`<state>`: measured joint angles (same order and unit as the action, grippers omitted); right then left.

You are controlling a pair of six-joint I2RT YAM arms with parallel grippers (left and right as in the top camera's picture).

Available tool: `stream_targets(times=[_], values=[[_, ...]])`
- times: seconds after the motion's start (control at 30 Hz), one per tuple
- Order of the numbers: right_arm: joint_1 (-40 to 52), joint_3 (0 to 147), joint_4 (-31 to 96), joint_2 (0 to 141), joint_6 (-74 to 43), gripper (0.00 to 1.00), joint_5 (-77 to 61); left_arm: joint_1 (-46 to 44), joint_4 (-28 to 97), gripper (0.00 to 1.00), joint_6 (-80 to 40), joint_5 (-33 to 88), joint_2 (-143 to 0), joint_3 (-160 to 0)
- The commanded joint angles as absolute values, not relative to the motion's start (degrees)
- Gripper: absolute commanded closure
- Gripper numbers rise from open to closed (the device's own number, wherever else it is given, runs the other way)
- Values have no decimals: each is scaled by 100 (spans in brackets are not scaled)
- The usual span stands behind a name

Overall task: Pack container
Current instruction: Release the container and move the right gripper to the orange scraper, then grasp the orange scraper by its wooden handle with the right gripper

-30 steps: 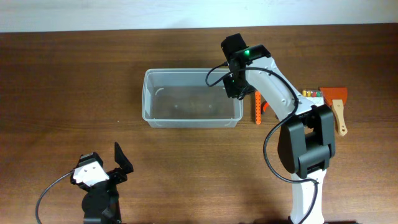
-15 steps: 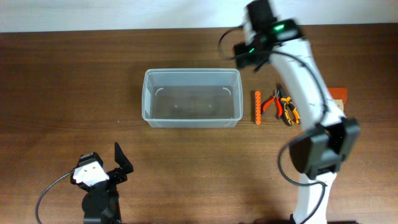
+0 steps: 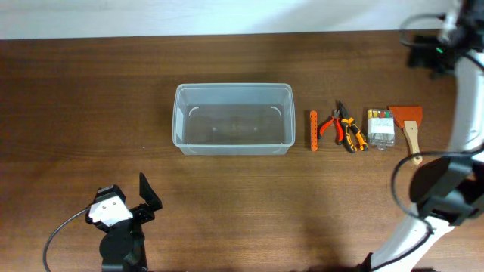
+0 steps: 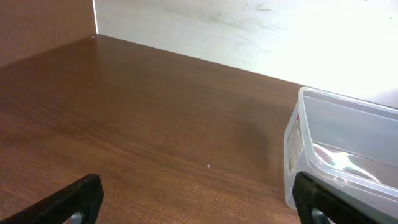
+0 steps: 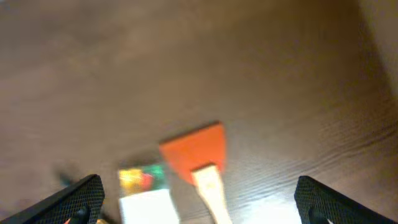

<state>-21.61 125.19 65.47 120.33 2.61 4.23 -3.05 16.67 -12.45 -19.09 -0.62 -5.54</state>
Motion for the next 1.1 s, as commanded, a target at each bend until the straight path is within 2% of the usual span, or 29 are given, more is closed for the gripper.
stream_targets(times=[0.0, 0.13, 0.3, 0.43, 0.53, 1.0, 1.07], values=[[-2803, 11893, 6390, 12269, 864, 1, -244, -327, 1671, 1, -1194, -1933, -34, -532], [-3229, 11163, 6086, 12311, 1304, 0, -777, -327, 1671, 1, -1194, -1933, -34, -532], [-3343, 10573, 5782, 12311, 1433, 4, -910, -327, 1671, 1, -1194, -1933, -34, -532], [-3264, 10256, 5583, 12317, 1632, 12, -950, -327, 1671, 1, -1194, -1933, -34, -532], [-3186, 10082, 5520, 12317, 1629, 13, -993, -327, 1671, 1, -1194, -1931, -34, -532], [-3096, 9109, 4910, 12317, 1649, 30, -888, -327, 1671, 1, -1194, -1933, -34, -532], [-3096, 9050, 4816, 12317, 1649, 35, -836, -327, 1671, 1, -1194, -1933, -34, -532]])
